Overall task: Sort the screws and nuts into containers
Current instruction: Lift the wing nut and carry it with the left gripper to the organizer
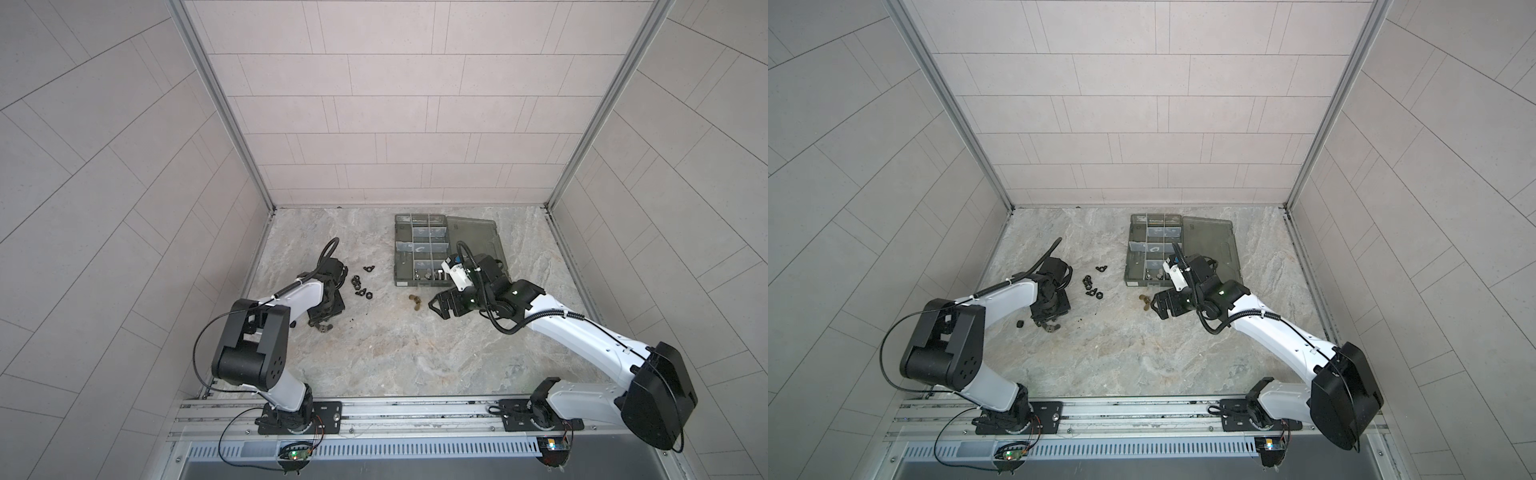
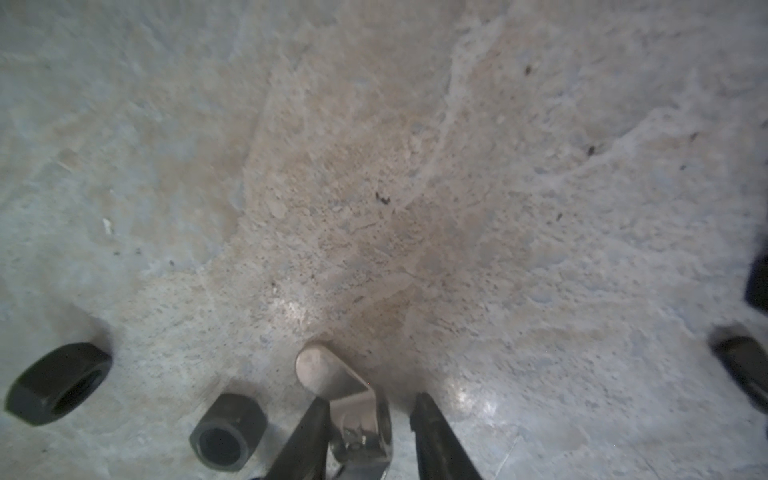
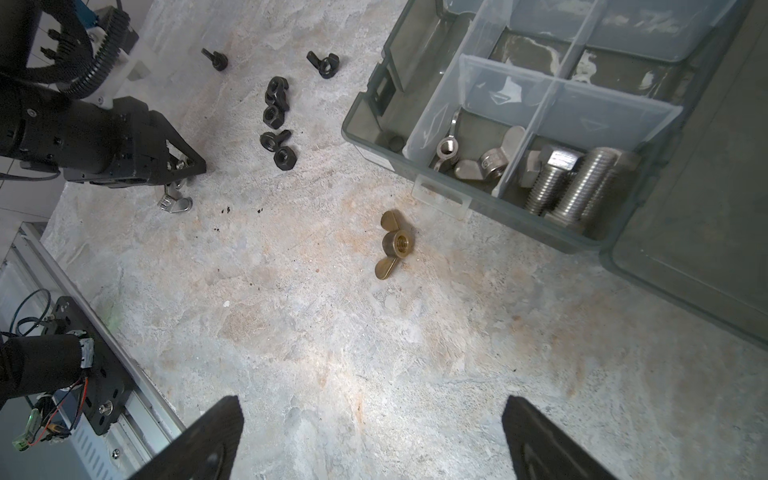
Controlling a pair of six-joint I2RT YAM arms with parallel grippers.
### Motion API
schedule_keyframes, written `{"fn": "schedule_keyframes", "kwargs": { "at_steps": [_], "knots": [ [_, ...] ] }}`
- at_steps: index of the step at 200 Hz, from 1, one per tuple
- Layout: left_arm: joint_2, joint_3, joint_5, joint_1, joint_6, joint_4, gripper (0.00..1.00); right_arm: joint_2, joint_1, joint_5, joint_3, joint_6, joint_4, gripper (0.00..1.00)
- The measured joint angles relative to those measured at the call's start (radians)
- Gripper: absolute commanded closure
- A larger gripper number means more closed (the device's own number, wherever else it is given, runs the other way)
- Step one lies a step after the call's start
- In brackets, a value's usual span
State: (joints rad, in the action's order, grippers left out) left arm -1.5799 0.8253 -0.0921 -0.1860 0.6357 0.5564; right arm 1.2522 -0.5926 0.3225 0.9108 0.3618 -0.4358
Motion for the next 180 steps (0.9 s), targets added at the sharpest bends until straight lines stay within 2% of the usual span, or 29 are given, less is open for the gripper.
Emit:
{"fn": "schedule_keyframes", "kwargs": {
  "at_steps": [50, 120, 145, 180],
  "knots": [
    [-0.017, 0.015, -0.006, -0.001, -0.001, -0.005, 0.80, -0.001, 0.005, 0.003, 0.019, -0.010, -0.021, 0.01],
    [-0.027, 0.039, 0.003, -0.008, 0.000, 0.013, 0.83, -0.037, 0.009, 0.002, 0.019, -0.010, -0.047, 0.01],
    [-0.027, 0.087, 0.010, -0.057, 0.002, 0.061, 0.83, -0.063, 0.021, -0.001, 0.019, -0.006, -0.048, 0.01],
    [-0.032, 0.241, 0.013, -0.175, 0.011, 0.112, 0.83, -0.090, 0.060, -0.001, 0.019, 0.012, -0.060, 0.01]
  ]
}}
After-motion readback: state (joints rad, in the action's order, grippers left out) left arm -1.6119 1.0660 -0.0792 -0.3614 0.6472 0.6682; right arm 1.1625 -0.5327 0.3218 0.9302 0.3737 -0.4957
